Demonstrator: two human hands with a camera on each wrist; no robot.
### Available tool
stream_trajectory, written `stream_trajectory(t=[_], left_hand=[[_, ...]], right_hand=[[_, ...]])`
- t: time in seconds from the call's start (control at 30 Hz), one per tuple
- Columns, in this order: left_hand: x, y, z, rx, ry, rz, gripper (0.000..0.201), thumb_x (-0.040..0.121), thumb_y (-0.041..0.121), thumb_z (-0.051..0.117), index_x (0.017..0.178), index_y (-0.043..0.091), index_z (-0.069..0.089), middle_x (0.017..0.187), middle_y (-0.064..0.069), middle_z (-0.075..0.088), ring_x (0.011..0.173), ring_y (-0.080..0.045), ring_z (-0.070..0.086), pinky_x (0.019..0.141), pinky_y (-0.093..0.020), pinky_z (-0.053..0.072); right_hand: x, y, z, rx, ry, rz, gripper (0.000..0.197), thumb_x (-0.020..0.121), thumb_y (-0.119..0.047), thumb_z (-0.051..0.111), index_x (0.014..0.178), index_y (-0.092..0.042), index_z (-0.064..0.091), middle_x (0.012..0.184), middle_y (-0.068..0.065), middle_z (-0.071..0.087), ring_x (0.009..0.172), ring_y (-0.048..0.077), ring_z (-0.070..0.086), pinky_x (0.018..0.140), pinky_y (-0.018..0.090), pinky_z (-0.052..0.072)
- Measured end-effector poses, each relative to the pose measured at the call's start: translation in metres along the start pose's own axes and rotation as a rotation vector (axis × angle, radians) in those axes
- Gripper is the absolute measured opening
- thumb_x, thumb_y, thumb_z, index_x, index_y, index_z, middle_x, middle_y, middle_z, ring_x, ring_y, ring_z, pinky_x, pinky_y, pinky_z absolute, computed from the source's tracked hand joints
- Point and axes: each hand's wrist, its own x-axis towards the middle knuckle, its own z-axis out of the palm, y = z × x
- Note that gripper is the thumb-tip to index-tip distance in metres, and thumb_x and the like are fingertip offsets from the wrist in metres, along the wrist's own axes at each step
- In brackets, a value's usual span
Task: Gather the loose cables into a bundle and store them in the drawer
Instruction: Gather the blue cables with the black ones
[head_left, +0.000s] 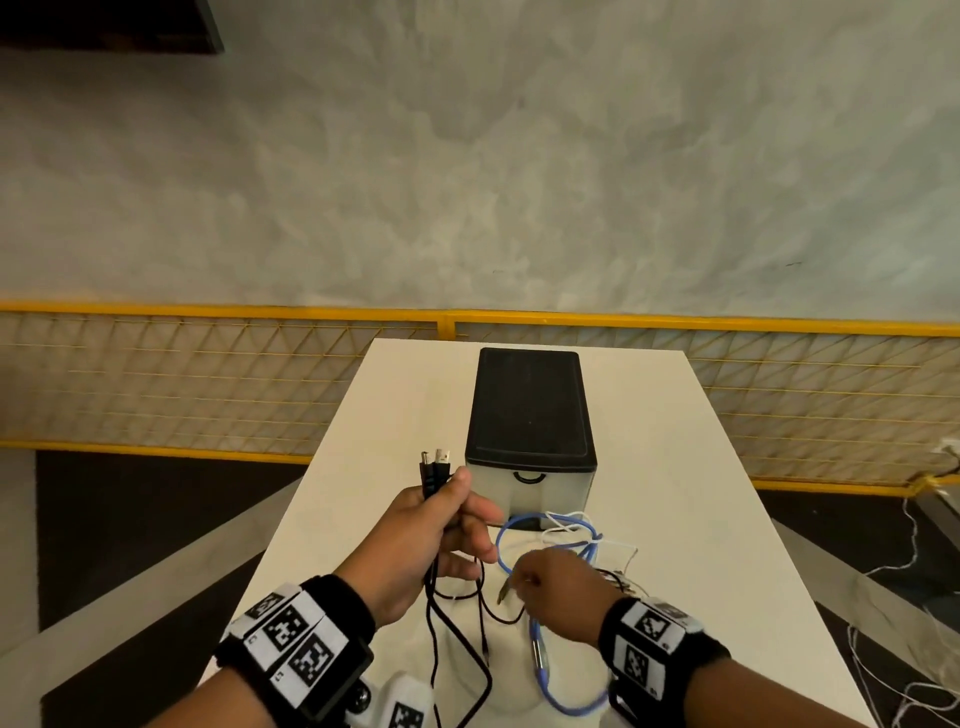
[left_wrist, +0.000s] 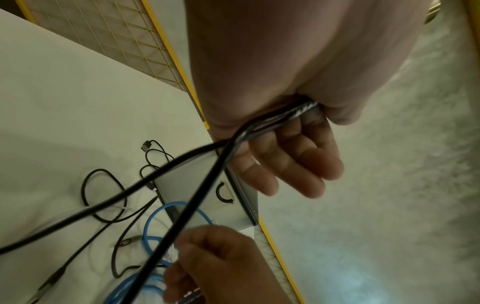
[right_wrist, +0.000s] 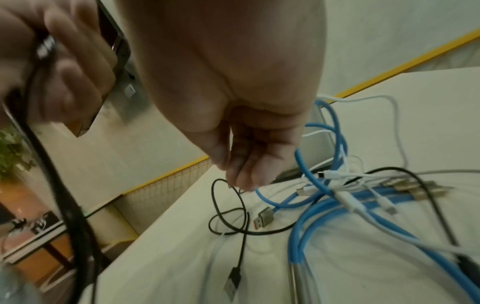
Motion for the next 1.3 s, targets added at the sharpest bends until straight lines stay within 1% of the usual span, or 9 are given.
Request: stream_trajectory(t=[0.2, 0.33, 0.47, 0.57, 0.7, 0.87, 1.0, 1.1, 1.3], left_hand=[[0.010, 0.004, 0.005, -0.058, -0.015, 0.006, 0.054, 0.098, 0.044, 0.040, 0.093, 0.001, 0.073, 0.071, -0.013, 0.068, 0.081, -0.029, 0.070, 0.067, -0.038, 0.056], [0.018, 0.007, 0.004, -0.060, -0.036, 0.024, 0.056, 0.099, 0.045, 0.038, 0.090, 0.003, 0.074, 0.082, -0.019, 0.073, 0.087, -0.030, 0.071, 0.073, -0.042, 0.056], [0.026, 0.008, -0.002, -0.044, -0.026, 0.031, 0.057, 0.101, 0.044, 0.034, 0.089, 0.006, 0.075, 0.096, -0.018, 0.077, 0.098, -0.030, 0.073, 0.087, -0.050, 0.053], [0.033, 0.005, -0.008, -0.070, 0.000, 0.033, 0.054, 0.101, 0.044, 0.035, 0.095, 0.008, 0.075, 0.105, -0.015, 0.077, 0.104, -0.028, 0.072, 0.093, -0.051, 0.051], [0.043, 0.004, -0.009, -0.057, 0.056, 0.028, 0.042, 0.102, 0.040, 0.037, 0.113, 0.018, 0.071, 0.114, -0.004, 0.075, 0.108, -0.017, 0.070, 0.098, -0.046, 0.051], [0.048, 0.014, 0.012, 0.074, -0.013, 0.089, 0.030, 0.102, 0.036, 0.043, 0.119, 0.028, 0.066, 0.122, 0.006, 0.071, 0.116, -0.008, 0.064, 0.104, -0.039, 0.047], [0.047, 0.026, 0.037, 0.107, -0.164, 0.178, 0.033, 0.102, 0.033, 0.046, 0.124, 0.017, 0.065, 0.122, -0.002, 0.072, 0.118, -0.014, 0.064, 0.107, -0.037, 0.047], [0.040, 0.034, 0.048, 0.066, -0.251, 0.211, 0.034, 0.104, 0.024, 0.039, 0.124, 0.011, 0.063, 0.123, -0.010, 0.071, 0.117, -0.020, 0.066, 0.105, -0.033, 0.048], [0.031, 0.036, 0.051, 0.029, -0.297, 0.162, 0.028, 0.104, 0.020, 0.040, 0.114, 0.010, 0.065, 0.105, -0.013, 0.075, 0.098, -0.025, 0.073, 0.093, -0.036, 0.056]], right_hand=[[0.050, 0.008, 0.027, -0.394, -0.052, 0.002, 0.027, 0.091, -0.018, 0.047, 0.115, -0.015, 0.059, 0.120, 0.012, 0.059, 0.111, 0.033, 0.060, 0.091, 0.040, 0.052], [0.064, 0.017, 0.050, -0.656, -0.137, -0.010, 0.030, 0.096, -0.015, 0.040, 0.122, -0.015, 0.056, 0.126, 0.011, 0.054, 0.115, 0.037, 0.057, 0.090, 0.046, 0.051], [0.068, 0.023, 0.055, -0.697, -0.139, -0.054, 0.029, 0.097, -0.017, 0.040, 0.121, -0.016, 0.055, 0.129, 0.009, 0.048, 0.120, 0.034, 0.049, 0.088, 0.046, 0.048], [0.069, 0.023, 0.038, -0.459, -0.065, -0.119, 0.023, 0.093, -0.024, 0.047, 0.109, -0.023, 0.062, 0.119, 0.005, 0.051, 0.113, 0.029, 0.052, 0.085, 0.039, 0.048], [0.051, 0.012, -0.031, 0.219, 0.098, -0.147, 0.011, 0.086, -0.015, 0.064, 0.088, -0.019, 0.074, 0.090, 0.001, 0.067, 0.087, 0.014, 0.064, 0.084, 0.037, 0.052], [0.005, -0.016, -0.115, 0.603, 0.231, -0.191, 0.015, 0.090, -0.011, 0.063, 0.091, -0.019, 0.075, 0.087, -0.004, 0.067, 0.075, 0.002, 0.063, 0.067, 0.013, 0.045], [-0.017, -0.037, -0.141, 0.826, 0.221, -0.230, 0.022, 0.096, -0.009, 0.053, 0.098, -0.015, 0.074, 0.080, 0.005, 0.070, 0.070, 0.013, 0.060, 0.055, 0.019, 0.040], [-0.029, -0.048, -0.148, 0.886, 0.267, -0.246, 0.021, 0.095, -0.006, 0.052, 0.099, -0.007, 0.073, 0.077, 0.005, 0.068, 0.064, 0.008, 0.061, 0.052, 0.016, 0.044], [-0.039, -0.054, -0.141, 0.851, 0.313, -0.282, 0.018, 0.093, -0.003, 0.056, 0.091, -0.006, 0.073, 0.088, 0.010, 0.072, 0.082, 0.018, 0.065, 0.077, 0.034, 0.052]])
